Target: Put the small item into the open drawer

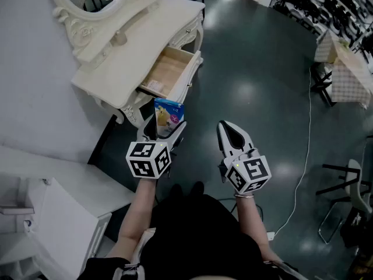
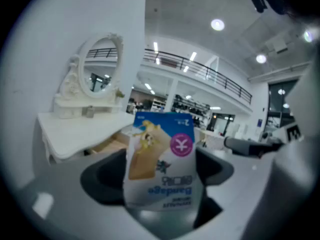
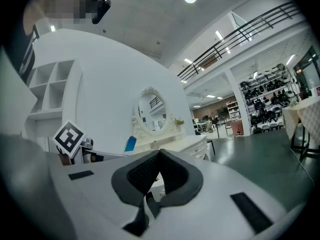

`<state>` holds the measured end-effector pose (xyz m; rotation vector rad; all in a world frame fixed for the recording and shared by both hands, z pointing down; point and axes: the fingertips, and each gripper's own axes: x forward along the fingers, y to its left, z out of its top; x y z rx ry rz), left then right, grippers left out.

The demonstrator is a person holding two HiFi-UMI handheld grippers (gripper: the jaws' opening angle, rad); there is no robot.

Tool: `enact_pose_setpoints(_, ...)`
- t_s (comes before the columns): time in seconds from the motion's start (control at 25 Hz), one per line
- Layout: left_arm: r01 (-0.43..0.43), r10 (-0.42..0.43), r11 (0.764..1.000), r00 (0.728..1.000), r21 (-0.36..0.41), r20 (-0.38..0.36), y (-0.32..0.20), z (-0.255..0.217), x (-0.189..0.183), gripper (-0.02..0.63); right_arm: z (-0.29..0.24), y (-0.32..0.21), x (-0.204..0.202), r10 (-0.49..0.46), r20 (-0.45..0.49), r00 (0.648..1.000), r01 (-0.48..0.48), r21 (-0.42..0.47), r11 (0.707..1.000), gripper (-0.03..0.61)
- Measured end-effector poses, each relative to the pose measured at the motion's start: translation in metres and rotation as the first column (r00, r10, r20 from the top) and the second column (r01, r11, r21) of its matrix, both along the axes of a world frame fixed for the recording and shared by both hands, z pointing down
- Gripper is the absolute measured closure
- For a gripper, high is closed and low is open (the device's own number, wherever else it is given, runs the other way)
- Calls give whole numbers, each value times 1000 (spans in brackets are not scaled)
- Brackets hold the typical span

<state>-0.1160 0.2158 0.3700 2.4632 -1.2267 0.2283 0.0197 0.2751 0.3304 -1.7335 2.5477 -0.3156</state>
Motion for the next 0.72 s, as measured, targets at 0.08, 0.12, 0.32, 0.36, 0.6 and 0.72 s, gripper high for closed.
enact_pose_setpoints(0.08,0,0,1000,1000,-4,4,4,0,2,181,1,5,2,-3,16,1000,3,-7,1000,575)
enact_pose_setpoints(0.12,1,-1,1000,1000,-5,6,6,0,3,181,1,7,3,-4,25,1000,4,-9,1000,574)
enact_pose_setpoints(0.32,16,-16,1000,1000,-2,22,11,-2,0,181,1,15,3,-37,50,998,38,-16,999,574)
enact_pose_setpoints(0.36,21,-21,1000,999,1,26,11,-3,-1,181,1,16,3,-45,47,998,46,-16,999,574)
enact_pose_setpoints(0.6,83,-84,996,995,22,48,7,-4,-12,182,2,18,9,-50,24,998,50,-6,999,574)
enact_pose_setpoints(0.72,101,-102,995,993,20,63,0,-3,-16,182,1,16,12,-48,31,998,48,-3,999,574)
